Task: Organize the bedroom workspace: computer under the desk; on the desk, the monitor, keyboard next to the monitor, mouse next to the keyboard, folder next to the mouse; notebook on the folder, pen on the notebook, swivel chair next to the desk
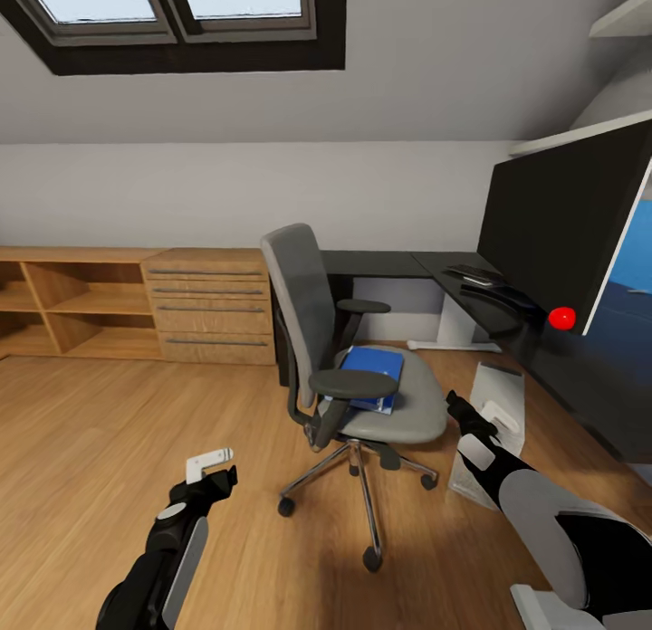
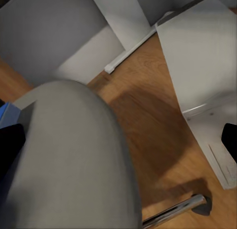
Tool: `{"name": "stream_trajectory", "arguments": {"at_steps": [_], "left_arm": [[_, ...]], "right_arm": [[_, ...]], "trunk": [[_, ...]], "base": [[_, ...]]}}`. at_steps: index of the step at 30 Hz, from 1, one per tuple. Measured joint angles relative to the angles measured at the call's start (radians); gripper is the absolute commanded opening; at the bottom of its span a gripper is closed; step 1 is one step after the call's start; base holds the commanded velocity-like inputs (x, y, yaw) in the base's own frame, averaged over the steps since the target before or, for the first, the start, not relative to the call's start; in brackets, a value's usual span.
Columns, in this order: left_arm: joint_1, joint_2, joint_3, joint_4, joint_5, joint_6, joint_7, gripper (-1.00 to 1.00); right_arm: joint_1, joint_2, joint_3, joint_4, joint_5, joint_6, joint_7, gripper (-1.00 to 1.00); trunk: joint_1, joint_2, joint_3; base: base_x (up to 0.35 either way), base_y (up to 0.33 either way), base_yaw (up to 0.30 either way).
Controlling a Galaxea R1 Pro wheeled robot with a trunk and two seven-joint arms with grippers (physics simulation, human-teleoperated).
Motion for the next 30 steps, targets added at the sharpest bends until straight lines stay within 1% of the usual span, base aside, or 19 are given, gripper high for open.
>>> {"name": "stream_trajectory", "arguments": {"at_steps": [4, 5, 10, 19, 24, 30], "left_arm": [[0.0, 0.003, 0.003, -0.008, 0.0, 0.001, 0.002, 1.0], [0.0, 0.007, 0.003, -0.013, 0.0, 0.001, 0.004, 1.0], [0.0, 0.009, 0.002, -0.015, 0.0, 0.002, 0.005, 1.0], [0.0, 0.01, 0.001, -0.015, 0.0, 0.0, 0.004, 1.0], [0.0, 0.01, 0.001, -0.015, -0.001, 0.0, 0.005, 1.0], [0.0, 0.01, 0.001, -0.015, -0.001, 0.0, 0.004, 1.0]], "right_arm": [[0.0, 0.0, -0.001, 0.0, -0.001, 0.001, 0.0, 1.0], [0.0, 0.0, -0.001, 0.0, -0.001, 0.003, 0.0, 1.0], [0.0, 0.003, 0.001, -0.001, 0.001, 0.001, 0.002, 1.0], [0.0, 0.0, 0.0, 0.0, 0.001, 0.0, 0.002, 1.0], [0.0, -0.003, -0.001, 0.001, -0.001, 0.007, 0.001, 1.0], [0.0, -0.017, -0.002, 0.004, -0.007, 0.013, 0.0, 1.0]], "trunk": [[0.0, 0.0, 0.0], [0.0, 0.0, 0.0], [0.0, 0.0, 0.0], [0.0, 0.0, 0.0], [0.0, 0.0, 0.0], [0.0, 0.0, 0.0]], "base": [[0.016, 0.003, -0.012], [0.003, 0.001, -0.002], [0.027, 0.0, -0.001], [0.232, 0.0, 0.0], [0.081, 0.0, 0.0], [0.197, 0.0, 0.0]]}}
